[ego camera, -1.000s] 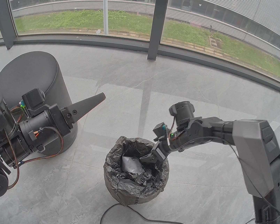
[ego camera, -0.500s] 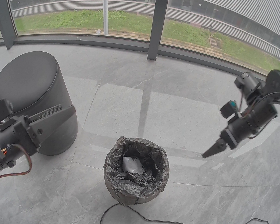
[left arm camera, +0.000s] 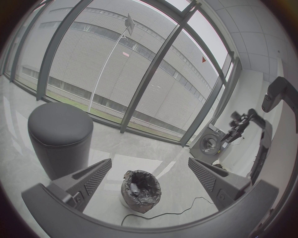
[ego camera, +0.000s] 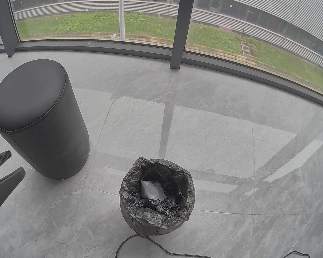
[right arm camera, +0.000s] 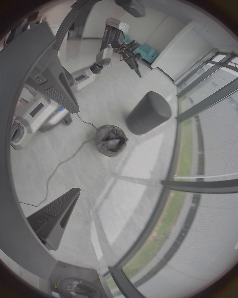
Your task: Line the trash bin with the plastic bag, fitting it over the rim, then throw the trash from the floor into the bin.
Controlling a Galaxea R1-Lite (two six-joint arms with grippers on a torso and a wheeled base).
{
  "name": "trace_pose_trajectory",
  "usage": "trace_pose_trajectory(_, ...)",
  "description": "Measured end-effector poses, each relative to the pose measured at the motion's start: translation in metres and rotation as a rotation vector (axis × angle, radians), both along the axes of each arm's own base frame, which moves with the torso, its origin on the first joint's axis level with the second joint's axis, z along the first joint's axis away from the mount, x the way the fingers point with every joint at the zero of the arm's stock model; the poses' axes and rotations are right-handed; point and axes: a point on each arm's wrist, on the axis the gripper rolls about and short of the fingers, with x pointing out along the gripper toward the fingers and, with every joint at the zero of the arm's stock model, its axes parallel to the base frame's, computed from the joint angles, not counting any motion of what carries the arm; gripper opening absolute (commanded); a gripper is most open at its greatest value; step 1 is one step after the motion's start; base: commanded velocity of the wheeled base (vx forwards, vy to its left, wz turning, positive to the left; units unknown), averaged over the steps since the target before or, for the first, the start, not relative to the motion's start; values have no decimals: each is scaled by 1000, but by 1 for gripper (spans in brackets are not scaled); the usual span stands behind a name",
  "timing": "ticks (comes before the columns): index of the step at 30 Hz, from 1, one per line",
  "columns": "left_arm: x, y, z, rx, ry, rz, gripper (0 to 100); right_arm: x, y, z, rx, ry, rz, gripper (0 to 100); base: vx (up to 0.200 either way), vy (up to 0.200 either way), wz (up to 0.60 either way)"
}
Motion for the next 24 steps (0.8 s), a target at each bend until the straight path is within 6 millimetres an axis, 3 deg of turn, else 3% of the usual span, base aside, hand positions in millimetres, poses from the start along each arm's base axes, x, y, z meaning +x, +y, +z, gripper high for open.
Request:
trace_pose_trajectory(4,-19,6,-4,13,-10,48,100,-51,-7,6,15,-188,-40,100,0,0,0)
trace_pose_trajectory(10,-39,11,-8,29,-35,101,100,-93,-10,-15,34,-349,-91,100,0,0,0)
trace_pose_trajectory(15,-51,13,-15,50,-38,134,100,-109,-11,-43,50,-436,-122,100,0,0,0)
trace_pose_trajectory(24,-66,15,-34,115,-11,190,100,-120,-11,-114,83,-527,-181,100,0,0,0)
